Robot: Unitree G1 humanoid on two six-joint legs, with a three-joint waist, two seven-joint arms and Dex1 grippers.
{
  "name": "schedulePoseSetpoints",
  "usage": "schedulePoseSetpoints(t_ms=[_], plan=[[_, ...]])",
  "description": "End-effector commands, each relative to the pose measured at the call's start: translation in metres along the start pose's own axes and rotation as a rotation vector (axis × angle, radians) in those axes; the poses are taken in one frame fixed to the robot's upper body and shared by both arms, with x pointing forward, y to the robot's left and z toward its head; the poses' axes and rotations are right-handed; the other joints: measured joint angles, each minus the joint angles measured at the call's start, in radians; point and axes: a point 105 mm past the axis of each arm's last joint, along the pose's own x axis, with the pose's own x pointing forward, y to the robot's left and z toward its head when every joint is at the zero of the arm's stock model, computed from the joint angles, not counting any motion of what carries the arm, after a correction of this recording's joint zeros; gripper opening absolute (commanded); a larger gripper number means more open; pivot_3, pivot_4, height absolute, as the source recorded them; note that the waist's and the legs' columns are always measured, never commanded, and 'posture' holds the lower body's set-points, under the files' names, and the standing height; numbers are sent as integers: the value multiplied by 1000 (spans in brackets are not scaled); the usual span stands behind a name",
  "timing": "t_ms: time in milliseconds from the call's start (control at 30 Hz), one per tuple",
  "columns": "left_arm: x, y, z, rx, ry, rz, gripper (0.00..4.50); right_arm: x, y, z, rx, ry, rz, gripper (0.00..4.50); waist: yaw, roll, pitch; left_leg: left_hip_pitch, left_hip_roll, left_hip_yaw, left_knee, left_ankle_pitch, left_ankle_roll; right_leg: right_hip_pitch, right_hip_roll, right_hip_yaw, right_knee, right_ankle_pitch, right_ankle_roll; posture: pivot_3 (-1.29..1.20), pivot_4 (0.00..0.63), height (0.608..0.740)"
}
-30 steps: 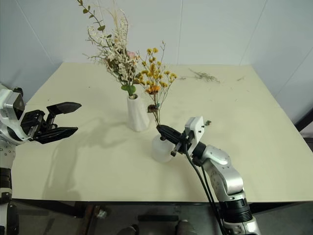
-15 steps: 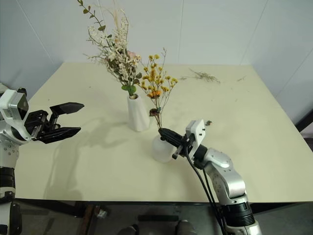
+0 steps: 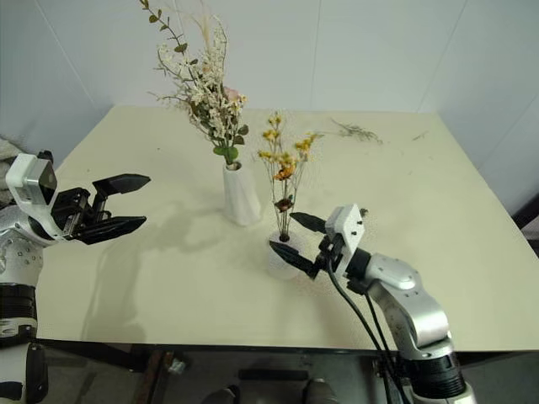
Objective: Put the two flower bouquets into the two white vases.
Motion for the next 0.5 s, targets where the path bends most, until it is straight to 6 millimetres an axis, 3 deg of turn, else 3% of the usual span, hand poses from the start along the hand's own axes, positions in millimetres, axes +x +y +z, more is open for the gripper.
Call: schedulePoseSetpoints(t_ms=[33,133,333,500], plan=[[4,-5,6,45,-7,-73,4500,-14,-3,15,-56,-2,7,4464,2,0,0,0,0,0,0,0,0,0,0,0,0,0,0,0,150,740],[4,-6,4,41,-10,-76,4500,-26,-9,16,-85,51,8,4464,2,0,0,0,0,0,0,0,0,0,0,0,-1,0,0,0,150,740],[-8,-4,5,45,5,-61,4500,-84,-46,27,-164,272,-61,4464,14,0,0,-1,0,1,0,-1,1,1,-1,0,-3,0,0,0,150,740],[-12,4,-3,49,47,-33,4500,-102,-59,37,-192,316,-98,4464,13,0,0,0,0,1,1,-1,1,1,0,0,-3,0,0,0,150,740]])
